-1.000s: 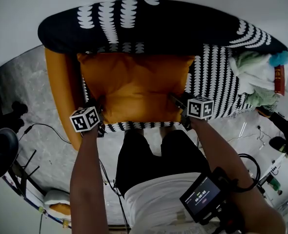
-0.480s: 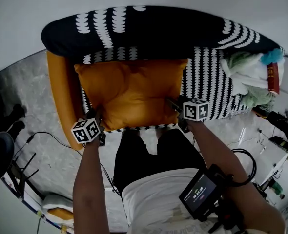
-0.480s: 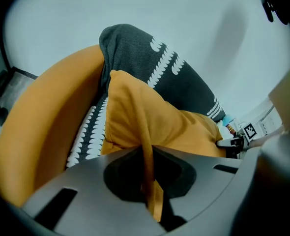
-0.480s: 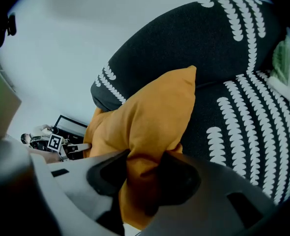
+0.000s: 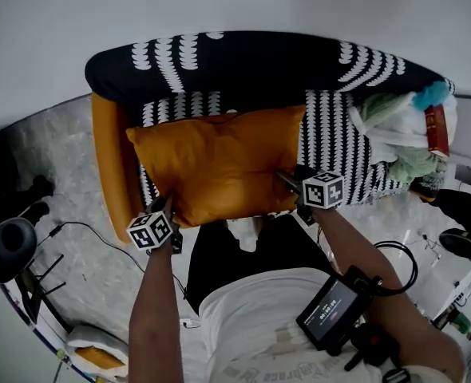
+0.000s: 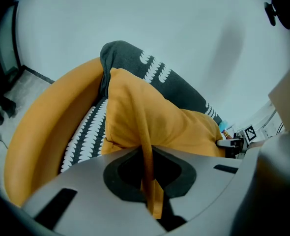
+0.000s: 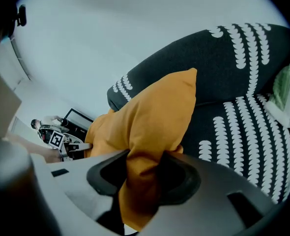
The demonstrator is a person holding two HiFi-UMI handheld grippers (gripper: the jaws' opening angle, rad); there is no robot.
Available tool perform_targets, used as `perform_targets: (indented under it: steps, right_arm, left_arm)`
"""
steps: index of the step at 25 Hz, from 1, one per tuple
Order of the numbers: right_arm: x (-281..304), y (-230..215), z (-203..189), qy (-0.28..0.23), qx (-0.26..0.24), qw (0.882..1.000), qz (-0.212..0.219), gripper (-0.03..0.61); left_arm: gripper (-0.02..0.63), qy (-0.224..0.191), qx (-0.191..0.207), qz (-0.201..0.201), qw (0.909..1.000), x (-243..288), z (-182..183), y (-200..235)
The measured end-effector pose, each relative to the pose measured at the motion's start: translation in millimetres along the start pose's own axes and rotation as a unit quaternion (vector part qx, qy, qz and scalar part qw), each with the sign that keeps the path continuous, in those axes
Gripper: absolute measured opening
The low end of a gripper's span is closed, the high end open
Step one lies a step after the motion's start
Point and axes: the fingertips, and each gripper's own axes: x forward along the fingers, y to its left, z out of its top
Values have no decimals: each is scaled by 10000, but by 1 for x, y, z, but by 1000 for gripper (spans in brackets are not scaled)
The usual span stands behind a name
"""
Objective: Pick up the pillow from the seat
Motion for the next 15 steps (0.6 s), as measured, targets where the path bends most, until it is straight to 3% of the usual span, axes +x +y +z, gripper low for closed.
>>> perform_targets:
  steps: [15]
  right_arm:
    - [-52, 22, 33, -173, -525, 9978, 369, 176]
  left_arm:
    - [26, -528, 330, 259, 9977, -71, 14, -56]
